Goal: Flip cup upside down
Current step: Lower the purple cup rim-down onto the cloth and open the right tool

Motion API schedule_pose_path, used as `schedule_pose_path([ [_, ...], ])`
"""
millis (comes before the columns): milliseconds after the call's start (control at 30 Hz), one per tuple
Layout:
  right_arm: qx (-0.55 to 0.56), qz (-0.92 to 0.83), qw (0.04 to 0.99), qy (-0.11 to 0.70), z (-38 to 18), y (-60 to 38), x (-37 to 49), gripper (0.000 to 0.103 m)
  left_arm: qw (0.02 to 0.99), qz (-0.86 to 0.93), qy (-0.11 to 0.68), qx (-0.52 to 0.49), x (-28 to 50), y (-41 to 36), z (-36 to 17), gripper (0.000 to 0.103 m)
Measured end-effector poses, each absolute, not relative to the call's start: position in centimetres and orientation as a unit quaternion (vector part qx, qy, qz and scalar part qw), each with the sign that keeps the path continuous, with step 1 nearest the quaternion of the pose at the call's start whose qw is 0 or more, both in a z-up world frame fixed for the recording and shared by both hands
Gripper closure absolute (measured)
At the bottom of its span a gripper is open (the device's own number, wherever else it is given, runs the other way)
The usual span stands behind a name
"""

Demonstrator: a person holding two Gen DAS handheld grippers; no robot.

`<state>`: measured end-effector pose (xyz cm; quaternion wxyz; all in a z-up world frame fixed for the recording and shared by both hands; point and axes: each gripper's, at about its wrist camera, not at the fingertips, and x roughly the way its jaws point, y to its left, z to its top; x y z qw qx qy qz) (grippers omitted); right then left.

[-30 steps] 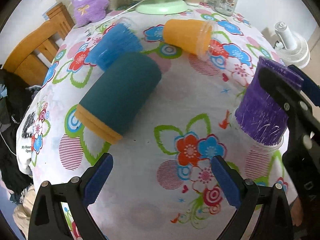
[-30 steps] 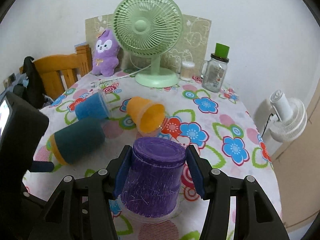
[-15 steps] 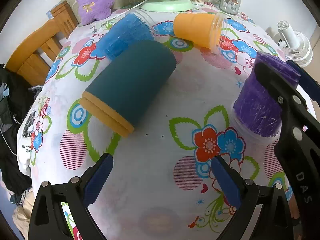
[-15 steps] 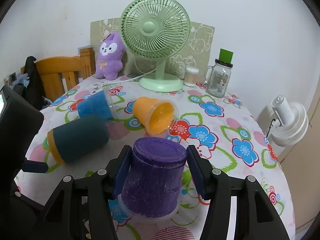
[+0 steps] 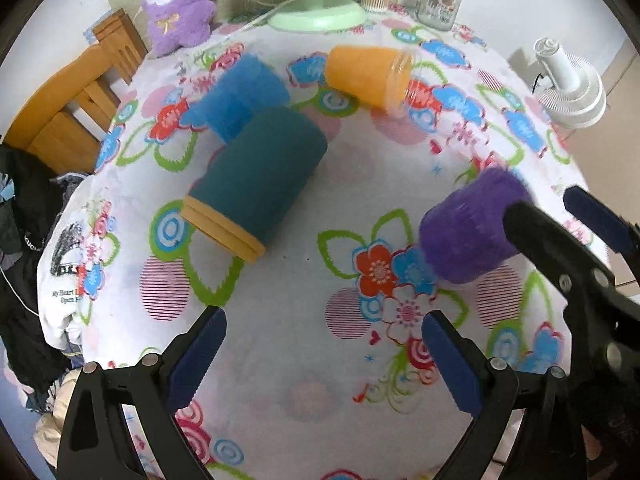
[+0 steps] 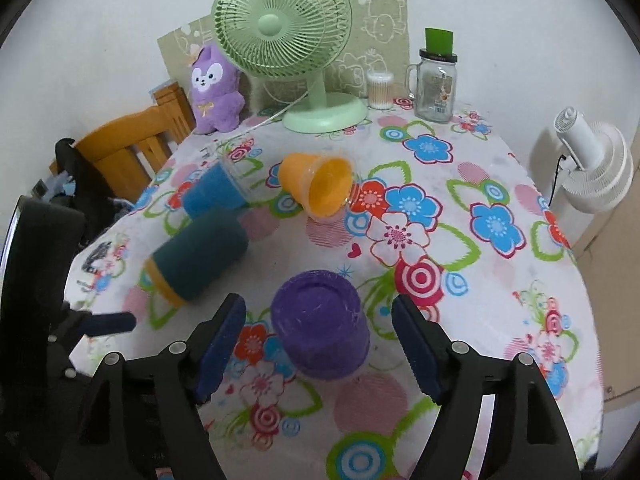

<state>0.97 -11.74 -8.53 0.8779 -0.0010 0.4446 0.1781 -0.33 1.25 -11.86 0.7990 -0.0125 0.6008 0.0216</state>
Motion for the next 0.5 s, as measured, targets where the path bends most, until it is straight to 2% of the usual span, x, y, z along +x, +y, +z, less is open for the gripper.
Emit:
schedule_pose_path([
  [167, 0.006, 0.178, 0.862, 0.474, -5.5, -12.4, 1.3, 0.025, 0.806, 0.022, 0.591, -0.023, -0.2, 1.0, -8.4, 0.004],
  [500, 0.001, 0.171, 0.865, 0.472, -0.9, -13.8, 1.6, 0.025, 0.829, 0.043, 0.557, -0.019, -0.4, 1.0, -3.0, 0.004],
])
